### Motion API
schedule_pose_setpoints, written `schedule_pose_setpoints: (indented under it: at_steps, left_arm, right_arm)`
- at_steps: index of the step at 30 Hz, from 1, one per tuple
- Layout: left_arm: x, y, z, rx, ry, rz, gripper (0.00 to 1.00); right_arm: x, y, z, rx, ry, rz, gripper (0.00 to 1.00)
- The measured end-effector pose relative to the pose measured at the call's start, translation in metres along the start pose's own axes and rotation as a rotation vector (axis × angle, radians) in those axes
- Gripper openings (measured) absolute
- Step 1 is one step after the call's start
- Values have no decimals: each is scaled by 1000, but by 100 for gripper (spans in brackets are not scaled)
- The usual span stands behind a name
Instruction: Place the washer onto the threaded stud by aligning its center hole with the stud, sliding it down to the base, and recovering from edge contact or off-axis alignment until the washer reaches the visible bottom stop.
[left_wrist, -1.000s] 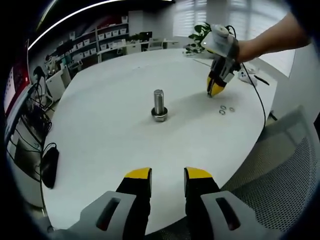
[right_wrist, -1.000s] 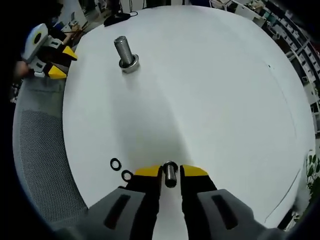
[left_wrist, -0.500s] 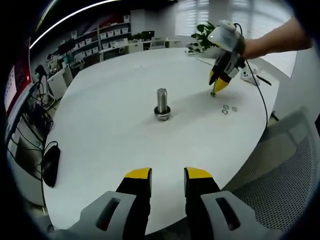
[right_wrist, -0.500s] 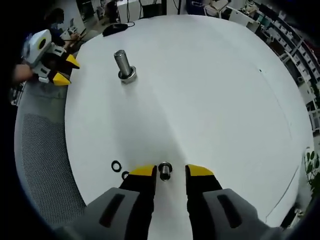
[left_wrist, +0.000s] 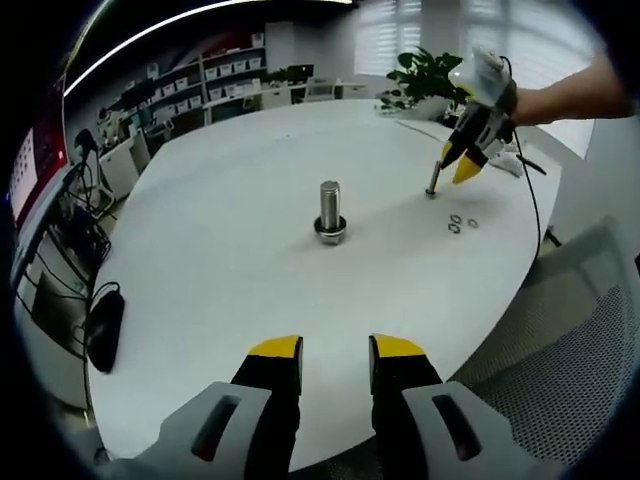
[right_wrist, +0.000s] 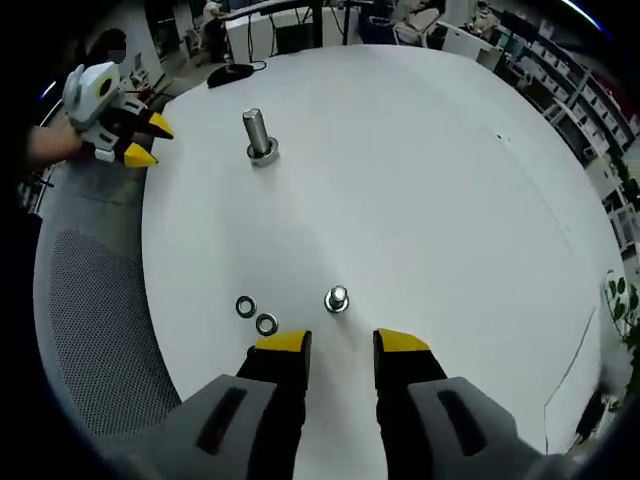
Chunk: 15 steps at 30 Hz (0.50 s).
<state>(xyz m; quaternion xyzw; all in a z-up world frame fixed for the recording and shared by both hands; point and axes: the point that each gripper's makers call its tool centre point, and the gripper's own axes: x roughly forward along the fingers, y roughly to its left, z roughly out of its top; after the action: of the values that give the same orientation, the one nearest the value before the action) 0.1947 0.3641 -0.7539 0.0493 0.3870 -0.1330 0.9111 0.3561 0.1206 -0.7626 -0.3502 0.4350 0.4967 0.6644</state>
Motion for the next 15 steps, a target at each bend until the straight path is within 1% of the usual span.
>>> schedule_pose_setpoints:
  at_steps: [4,6,9,12,15]
  left_arm:
    - [0,0,0,2,-1,1,24]
    - [0,1,0,-2,-3,3,25]
    - [0,2,0,-4,-3,6,25]
    - [-1,1,1,0,-3,4,25]
    - [0,2,0,-2,-5,7,25]
  right_arm:
    - [1,9,-17,14,14,10,28]
    - [4,16,-28,28,36,21,28]
    - [7,24,-37,33,40,31,28]
    - [8,31,-38,34,42,40,29]
    - [9,37,-35,27,33,49,29]
